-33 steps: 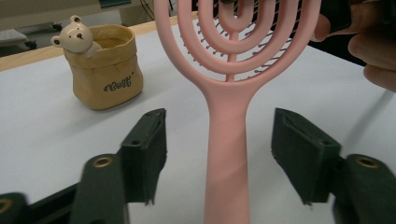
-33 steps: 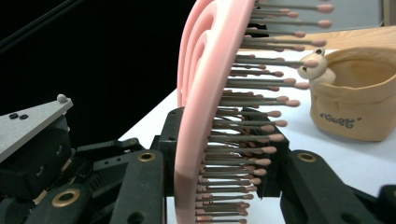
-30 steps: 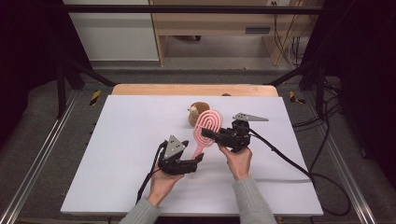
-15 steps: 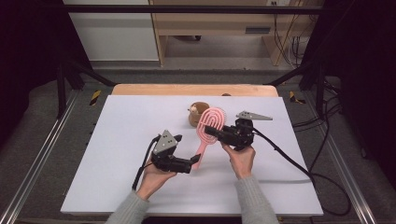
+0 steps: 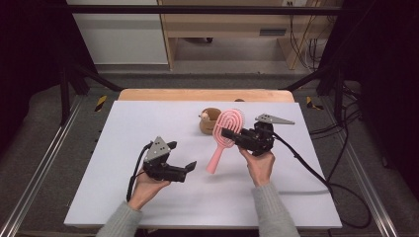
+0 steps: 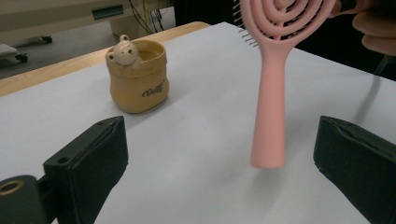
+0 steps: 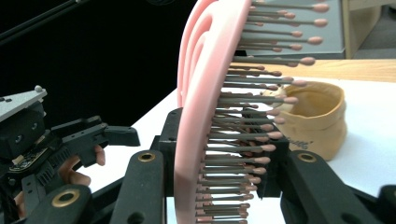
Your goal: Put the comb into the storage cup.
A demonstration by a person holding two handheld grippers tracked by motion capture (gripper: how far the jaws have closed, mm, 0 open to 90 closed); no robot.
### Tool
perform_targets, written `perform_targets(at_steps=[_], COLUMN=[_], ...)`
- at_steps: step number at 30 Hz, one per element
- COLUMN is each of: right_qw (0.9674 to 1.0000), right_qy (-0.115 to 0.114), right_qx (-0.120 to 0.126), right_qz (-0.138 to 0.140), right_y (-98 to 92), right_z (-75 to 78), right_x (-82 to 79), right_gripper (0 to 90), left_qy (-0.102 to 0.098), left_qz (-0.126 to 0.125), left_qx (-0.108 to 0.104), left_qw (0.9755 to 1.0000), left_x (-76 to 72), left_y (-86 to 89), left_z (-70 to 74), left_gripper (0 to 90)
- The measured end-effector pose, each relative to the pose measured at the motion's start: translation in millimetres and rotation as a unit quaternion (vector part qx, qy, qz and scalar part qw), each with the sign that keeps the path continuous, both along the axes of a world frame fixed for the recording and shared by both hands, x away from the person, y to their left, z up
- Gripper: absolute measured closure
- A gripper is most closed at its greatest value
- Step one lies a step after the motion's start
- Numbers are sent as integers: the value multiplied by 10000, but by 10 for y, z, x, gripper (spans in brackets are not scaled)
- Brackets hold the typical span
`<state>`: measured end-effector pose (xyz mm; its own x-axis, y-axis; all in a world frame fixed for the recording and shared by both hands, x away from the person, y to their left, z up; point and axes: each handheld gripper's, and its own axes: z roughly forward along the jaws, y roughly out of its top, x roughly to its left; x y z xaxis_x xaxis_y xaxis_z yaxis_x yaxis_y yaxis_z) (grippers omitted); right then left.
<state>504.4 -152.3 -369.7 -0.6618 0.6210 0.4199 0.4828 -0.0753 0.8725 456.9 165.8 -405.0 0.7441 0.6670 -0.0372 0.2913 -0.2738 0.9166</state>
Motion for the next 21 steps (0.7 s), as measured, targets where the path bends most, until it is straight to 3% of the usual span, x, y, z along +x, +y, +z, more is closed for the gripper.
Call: perform_targets(at_steps=[21], right_qw=[9992], right_qy=[-273], right_qx=[-225], right_qz=[-183], right_y=[-28], right_z=[209], right_x=[32], right_gripper=[633], left_qy=[137], left_qz=[440], left_qx=[148], left_qw=[9988], left_x=[-30], left_y=[539], left_z=[-180], left_gripper=[31])
